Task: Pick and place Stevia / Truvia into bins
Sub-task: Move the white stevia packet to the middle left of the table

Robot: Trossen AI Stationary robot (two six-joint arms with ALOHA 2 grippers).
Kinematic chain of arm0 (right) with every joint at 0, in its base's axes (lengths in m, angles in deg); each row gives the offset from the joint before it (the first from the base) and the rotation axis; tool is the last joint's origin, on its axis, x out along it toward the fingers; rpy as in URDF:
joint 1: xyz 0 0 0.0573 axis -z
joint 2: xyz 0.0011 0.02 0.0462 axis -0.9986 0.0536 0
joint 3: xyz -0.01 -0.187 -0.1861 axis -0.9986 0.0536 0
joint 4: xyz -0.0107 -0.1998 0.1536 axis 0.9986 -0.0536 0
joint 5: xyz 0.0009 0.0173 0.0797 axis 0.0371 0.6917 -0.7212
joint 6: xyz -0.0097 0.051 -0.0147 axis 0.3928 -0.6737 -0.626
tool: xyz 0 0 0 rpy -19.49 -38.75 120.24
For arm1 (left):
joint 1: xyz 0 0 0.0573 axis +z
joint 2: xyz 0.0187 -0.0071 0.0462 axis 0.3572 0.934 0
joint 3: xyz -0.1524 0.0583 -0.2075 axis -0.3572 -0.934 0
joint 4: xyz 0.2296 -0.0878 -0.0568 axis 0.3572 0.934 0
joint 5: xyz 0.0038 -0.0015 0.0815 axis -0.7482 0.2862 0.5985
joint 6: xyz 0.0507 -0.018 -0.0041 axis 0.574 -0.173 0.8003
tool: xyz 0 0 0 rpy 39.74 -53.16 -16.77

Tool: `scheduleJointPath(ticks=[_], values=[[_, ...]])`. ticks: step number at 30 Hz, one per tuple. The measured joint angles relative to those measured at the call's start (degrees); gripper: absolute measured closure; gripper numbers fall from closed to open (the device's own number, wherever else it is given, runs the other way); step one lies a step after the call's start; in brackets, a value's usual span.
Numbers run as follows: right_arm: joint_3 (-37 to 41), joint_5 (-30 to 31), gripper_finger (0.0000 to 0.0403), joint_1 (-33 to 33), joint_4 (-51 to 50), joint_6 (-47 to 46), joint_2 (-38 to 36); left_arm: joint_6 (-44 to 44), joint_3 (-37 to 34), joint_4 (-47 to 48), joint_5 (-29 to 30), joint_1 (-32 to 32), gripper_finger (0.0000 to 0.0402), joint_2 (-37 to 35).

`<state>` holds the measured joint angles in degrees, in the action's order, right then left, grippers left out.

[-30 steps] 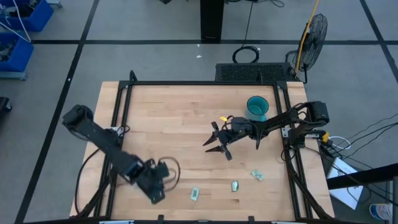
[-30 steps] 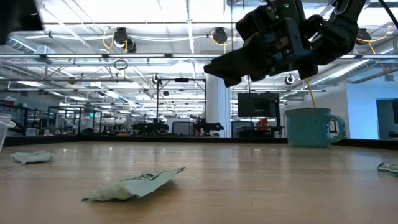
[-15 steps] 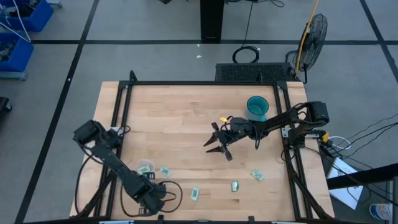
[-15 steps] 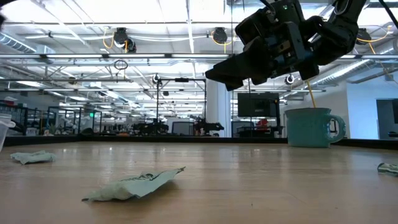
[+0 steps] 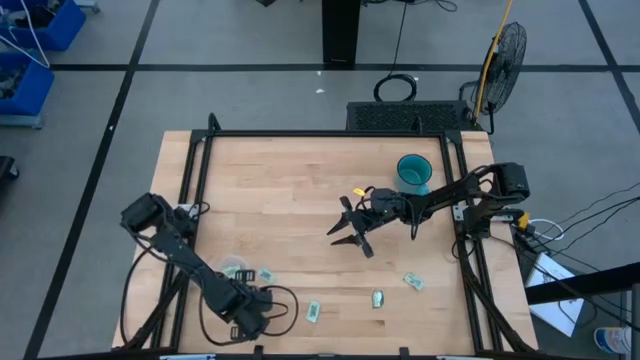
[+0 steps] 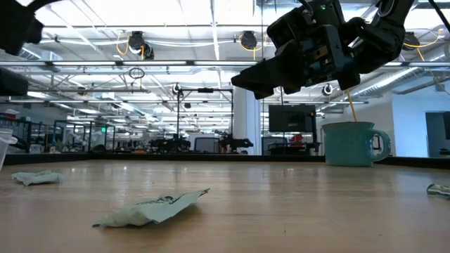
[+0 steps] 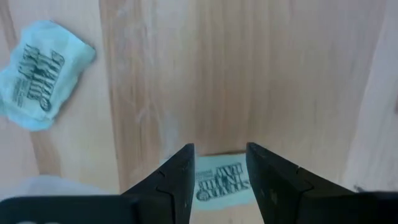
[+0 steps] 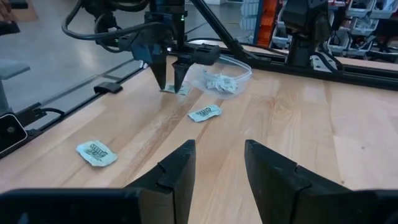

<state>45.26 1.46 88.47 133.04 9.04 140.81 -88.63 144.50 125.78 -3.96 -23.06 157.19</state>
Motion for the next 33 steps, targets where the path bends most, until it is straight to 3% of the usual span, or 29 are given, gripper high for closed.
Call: scheduleJointPath(ticks=[7, 19, 33], values=[[0.0, 0.0, 0.0271, 0.0, -0.4, 0.6, 0.0, -0.6, 0.0, 2.6, -4.3, -0.2, 0.0264, 0.0], [0.0, 0.0, 0.0271, 0.0, -0.6, 0.6, 0.0, -0.9, 0.0, 2.4, -3.9, -1.6, 0.0331, 0.0], [0.0, -0.1, 0.0271, 0.0, -1.3, 0.6, 0.0, -2.9, -1.0, -1.2, 2.5, -3.3, 0.0381, 0.0]])
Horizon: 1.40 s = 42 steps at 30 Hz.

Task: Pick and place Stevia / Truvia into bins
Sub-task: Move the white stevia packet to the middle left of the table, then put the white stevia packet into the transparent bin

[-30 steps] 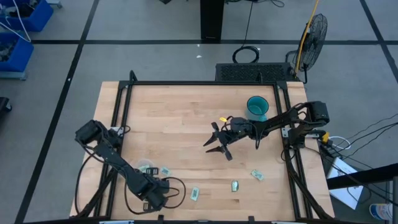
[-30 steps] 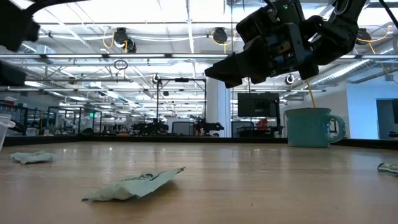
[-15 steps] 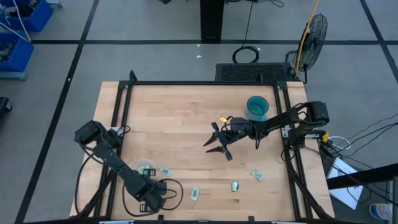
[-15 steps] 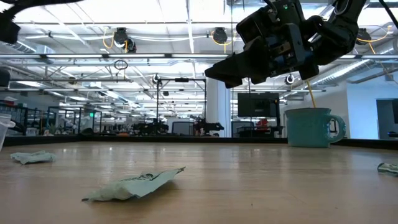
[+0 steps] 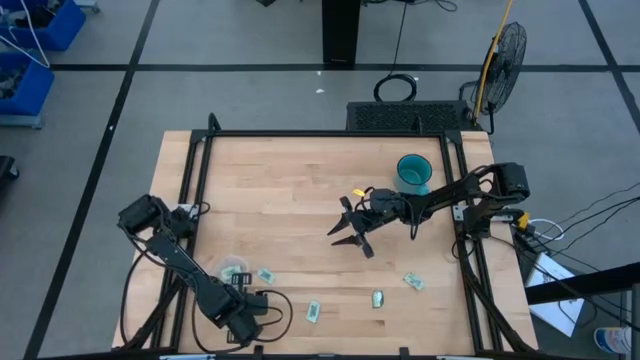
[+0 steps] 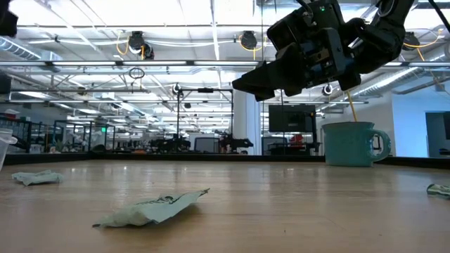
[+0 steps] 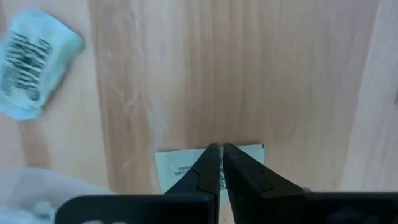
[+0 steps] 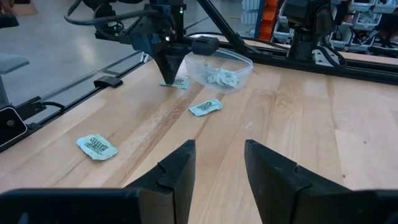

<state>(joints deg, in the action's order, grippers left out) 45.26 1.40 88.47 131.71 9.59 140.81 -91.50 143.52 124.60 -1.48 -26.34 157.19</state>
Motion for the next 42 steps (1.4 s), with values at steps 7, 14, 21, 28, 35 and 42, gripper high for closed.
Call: scheduleJointPath(ticks=[7, 14, 21, 28, 35, 42], values=[[0.0, -0.1, 0.0271, 0.0, 0.0, 0.0, 0.0, 0.3, -2.1, -2.8, -4.2, -0.2, 0.0394, -0.3], [0.0, -0.1, 0.0271, 0.0, 0.0, 0.0, 0.0, 9.4, -2.2, -4.8, 4.1, 2.2, 0.039, -0.2], [0.0, -0.1, 0.027, 0.0, 1.4, 0.0, 0.0, 23.1, -2.4, -5.8, 12.4, 8.8, 0.0388, 0.1], [0.0, -0.1, 0.0271, 0.0, 2.2, 1.0, 0.0, 41.3, -2.4, -8.6, 19.5, 19.5, 0.0381, 0.1], [0.0, -0.1, 0.0271, 0.0, 2.2, 2.1, 0.0, 48.1, -2.4, -10.0, 20.5, 29.7, 0.0381, -0.3], [0.0, -0.2, 0.0271, -0.1, 0.4, 1.9, 0.0, 44.8, -2.4, -6.8, 19.7, 30.4, 0.038, -7.2]])
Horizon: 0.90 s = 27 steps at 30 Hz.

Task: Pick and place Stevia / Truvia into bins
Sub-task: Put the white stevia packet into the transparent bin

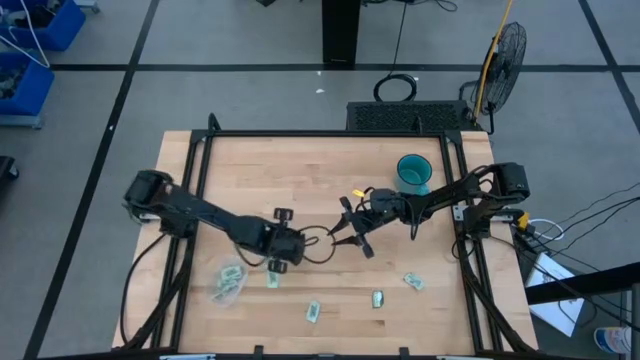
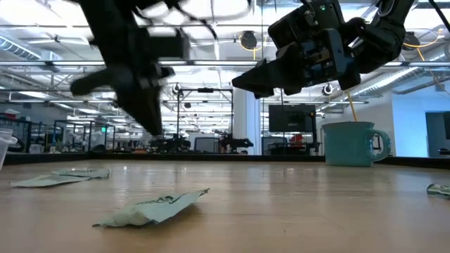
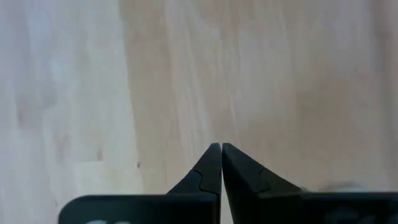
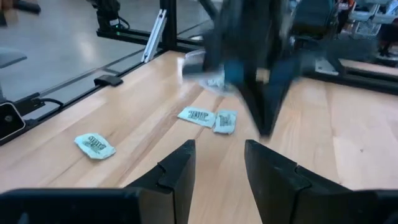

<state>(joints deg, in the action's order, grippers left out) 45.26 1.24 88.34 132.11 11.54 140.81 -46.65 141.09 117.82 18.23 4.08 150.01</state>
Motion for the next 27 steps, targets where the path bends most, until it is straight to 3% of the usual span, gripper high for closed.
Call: scheduleJointPath(ticks=[3, 6, 10, 17, 20, 27], values=[[0.0, 0.0, 0.0271, 0.0, -0.9, -0.4, 0.0, -8.4, 0.1, 7.0, -2.0, -2.4, 0.038, -5.9], [0.0, 0.0, 0.0271, 0.0, -1.0, -2.4, 0.0, -22.5, 0.1, 15.2, -4.0, -5.0, 0.038, -10.7], [0.0, 0.0, 0.0271, 0.0, -1.0, -3.5, 0.0, -37.4, -1.0, 16.8, -3.9, -7.6, 0.038, -13.6], [0.0, 0.0, 0.0271, 0.0, -2.3, -3.5, 0.0, -39.7, -7.1, 9.0, -4.7, -7.8, 0.038, -12.9], [0.0, 0.0, 0.0271, 0.0, -2.5, -3.4, 0.0, -40.6, -10.5, 5.4, -8.0, -7.1, 0.038, -13.0], [0.0, 0.0, 0.0271, 0.0, -2.1, -2.1, 0.0, -40.7, -13.0, 4.1, -10.8, -4.9, 0.038, -12.9]])
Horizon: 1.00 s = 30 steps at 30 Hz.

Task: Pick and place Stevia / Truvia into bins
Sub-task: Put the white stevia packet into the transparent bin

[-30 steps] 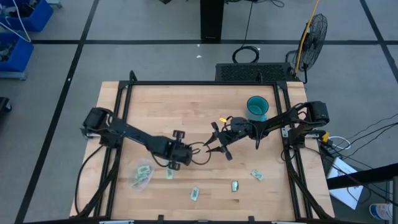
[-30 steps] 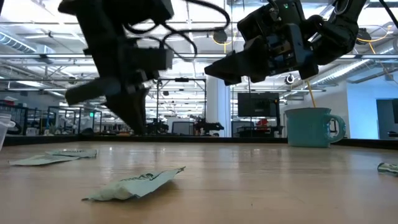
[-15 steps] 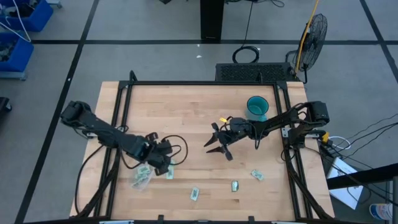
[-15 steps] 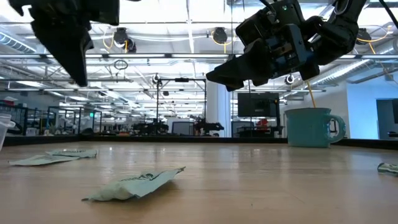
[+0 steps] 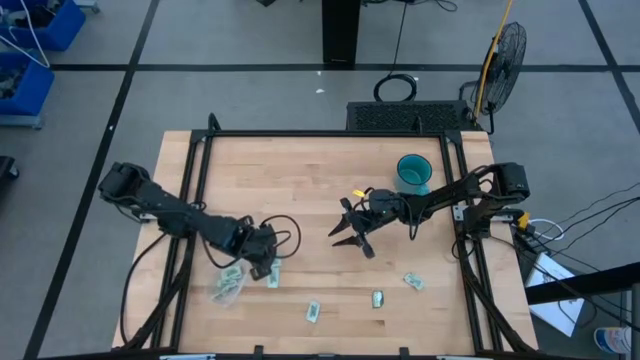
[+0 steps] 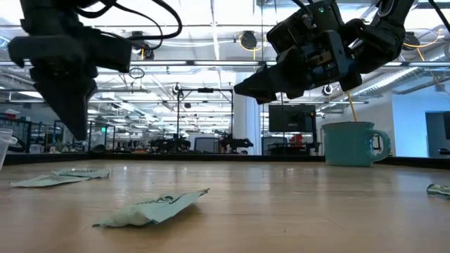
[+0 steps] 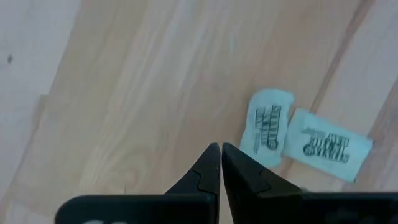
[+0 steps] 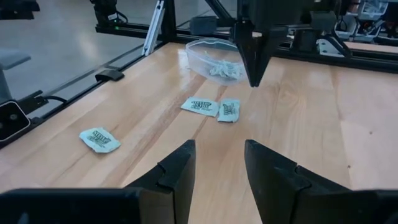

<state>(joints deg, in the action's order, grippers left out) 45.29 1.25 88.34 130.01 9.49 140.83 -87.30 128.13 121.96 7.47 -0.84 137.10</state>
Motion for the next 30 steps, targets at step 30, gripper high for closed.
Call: scheduleJointPath(ticks=[30], values=[[0.0, 0.0, 0.0271, 0.0, -1.0, 0.1, 0.0, -15.2, -1.4, -2.9, -6.0, 1.3, 0.0267, 2.3]])
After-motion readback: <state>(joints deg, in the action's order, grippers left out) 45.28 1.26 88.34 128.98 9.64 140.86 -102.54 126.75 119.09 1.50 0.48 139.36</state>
